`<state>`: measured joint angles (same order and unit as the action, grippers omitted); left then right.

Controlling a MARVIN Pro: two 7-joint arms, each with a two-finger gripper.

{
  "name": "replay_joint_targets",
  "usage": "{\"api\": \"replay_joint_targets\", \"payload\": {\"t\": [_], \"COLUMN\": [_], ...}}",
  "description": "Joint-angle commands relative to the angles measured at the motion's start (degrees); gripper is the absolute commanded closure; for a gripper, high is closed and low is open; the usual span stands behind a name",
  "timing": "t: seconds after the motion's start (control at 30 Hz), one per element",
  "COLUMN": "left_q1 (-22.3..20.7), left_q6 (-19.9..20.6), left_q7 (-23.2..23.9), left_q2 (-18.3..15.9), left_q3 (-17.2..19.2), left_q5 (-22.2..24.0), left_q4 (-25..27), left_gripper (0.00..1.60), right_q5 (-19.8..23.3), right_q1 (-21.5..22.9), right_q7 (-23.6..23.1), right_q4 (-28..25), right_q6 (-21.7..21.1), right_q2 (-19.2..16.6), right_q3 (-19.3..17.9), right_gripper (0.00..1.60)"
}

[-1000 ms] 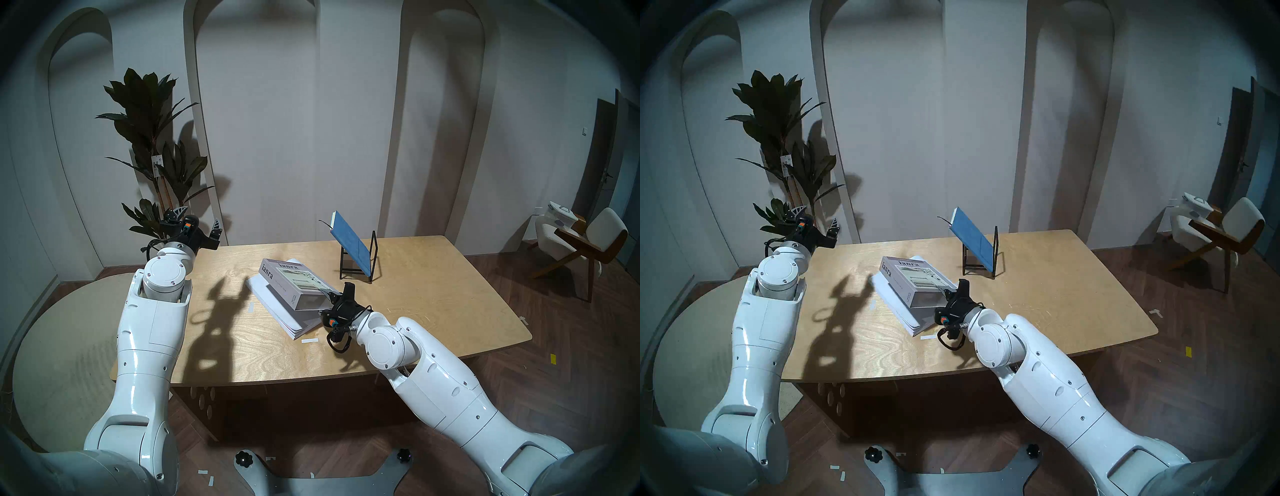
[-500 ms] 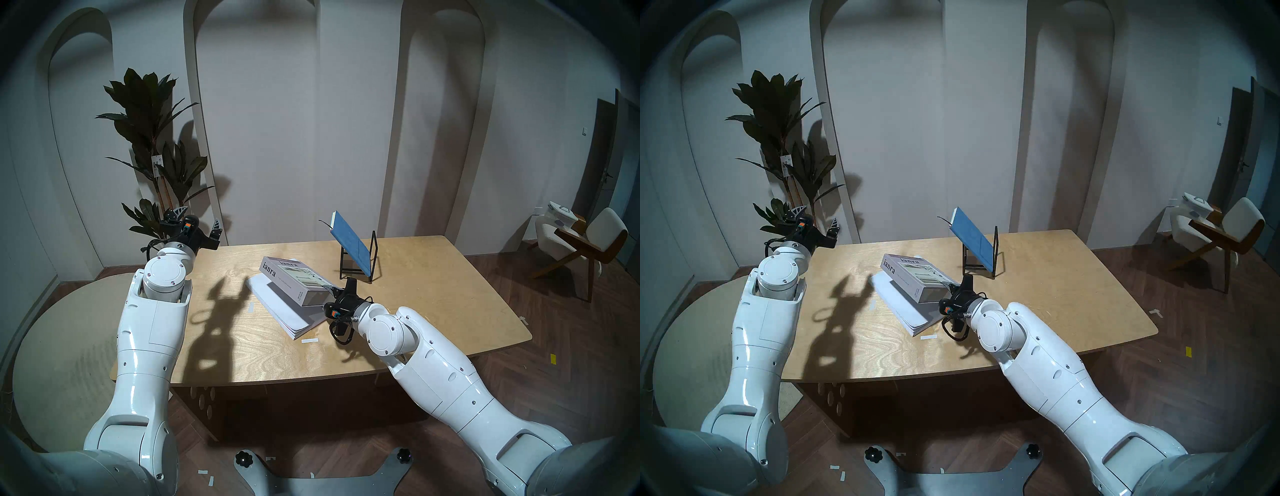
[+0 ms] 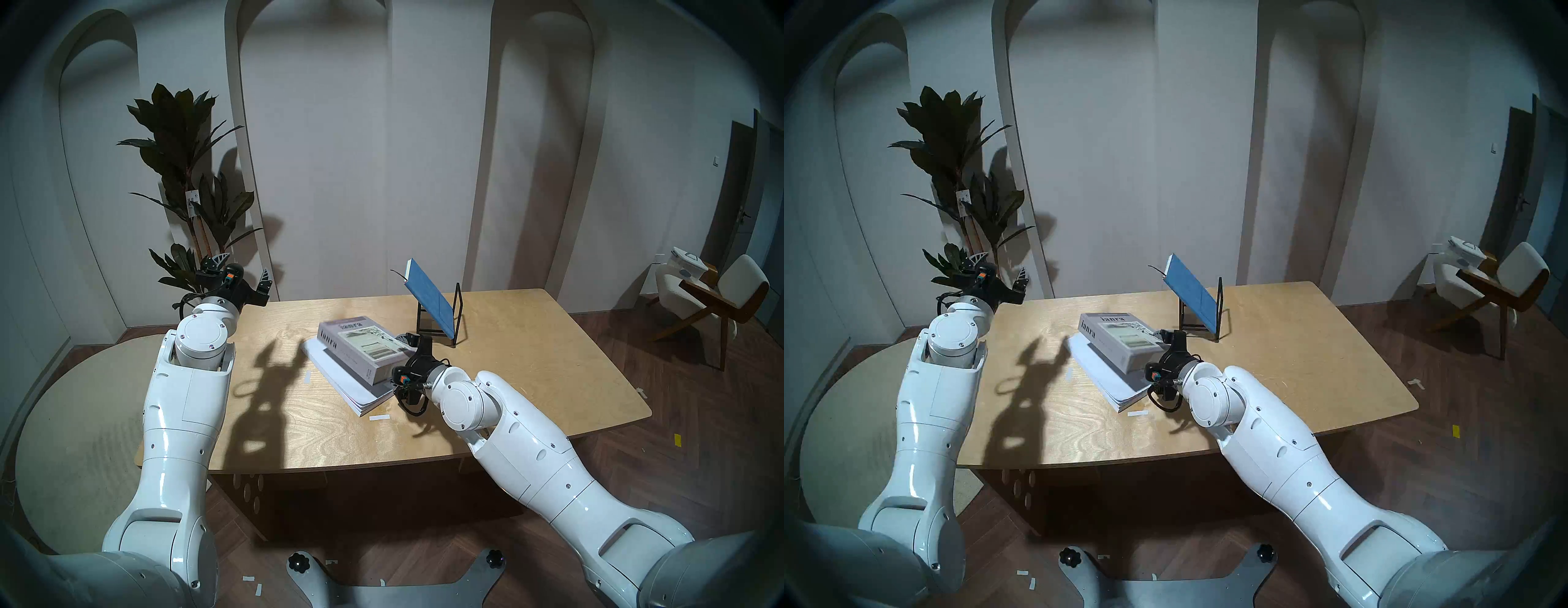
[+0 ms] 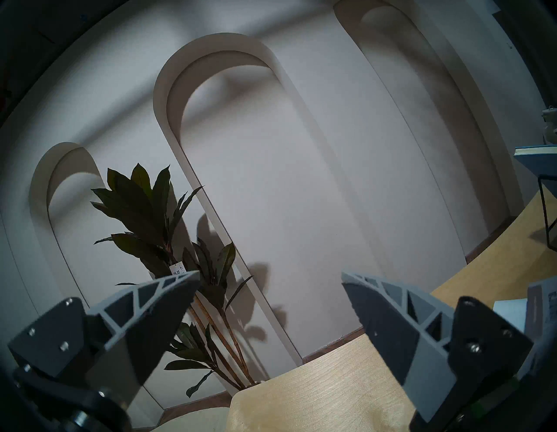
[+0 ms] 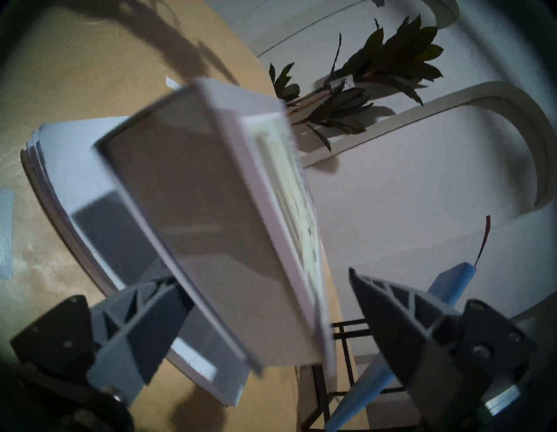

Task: Stack the books into one stack

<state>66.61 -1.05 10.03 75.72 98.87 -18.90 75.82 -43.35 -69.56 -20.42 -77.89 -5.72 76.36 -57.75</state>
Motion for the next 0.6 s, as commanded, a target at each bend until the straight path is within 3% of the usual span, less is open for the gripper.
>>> {"api": "replay_joint_targets", "payload": {"t": [0.0,0.27,0.33,0.37,0.57], "left_q1": [-1.22,-1.23,-1.23,-1.23,-1.23], "left_q6": [-0.06,-0.12,-0.15,-0.19,-0.23], "left_q7": [0.07,0.0,-0.03,-0.06,-0.14], "left_q2": [-0.16,-0.2,-0.21,-0.22,-0.25], "left_q3": [-0.01,-0.06,-0.08,-0.09,-0.14], "left_q5": [0.1,0.14,0.15,0.15,0.18], "left_q4": [1.33,1.27,1.23,1.17,1.09], "left_gripper": [0.0,0.0,0.0,0.0,0.0], "right_q5": [2.14,6.17,9.01,12.41,20.33], "right_q1": [0.39,0.2,0.14,0.23,2.35], "right_q7": [-5.69,-14.74,-17.96,-18.75,-25.4], "right_q4": [-4.52,-10.09,-11.33,-10.77,-10.0], "right_q6": [-3.63,-8.18,-10.96,-11.49,-17.22], "right_q2": [0.12,-0.88,0.11,1.39,4.19], "right_q3": [-1.05,-3.48,-5.28,-6.61,-11.32], "right_gripper": [0.0,0.0,0.0,0.0,0.0]}}
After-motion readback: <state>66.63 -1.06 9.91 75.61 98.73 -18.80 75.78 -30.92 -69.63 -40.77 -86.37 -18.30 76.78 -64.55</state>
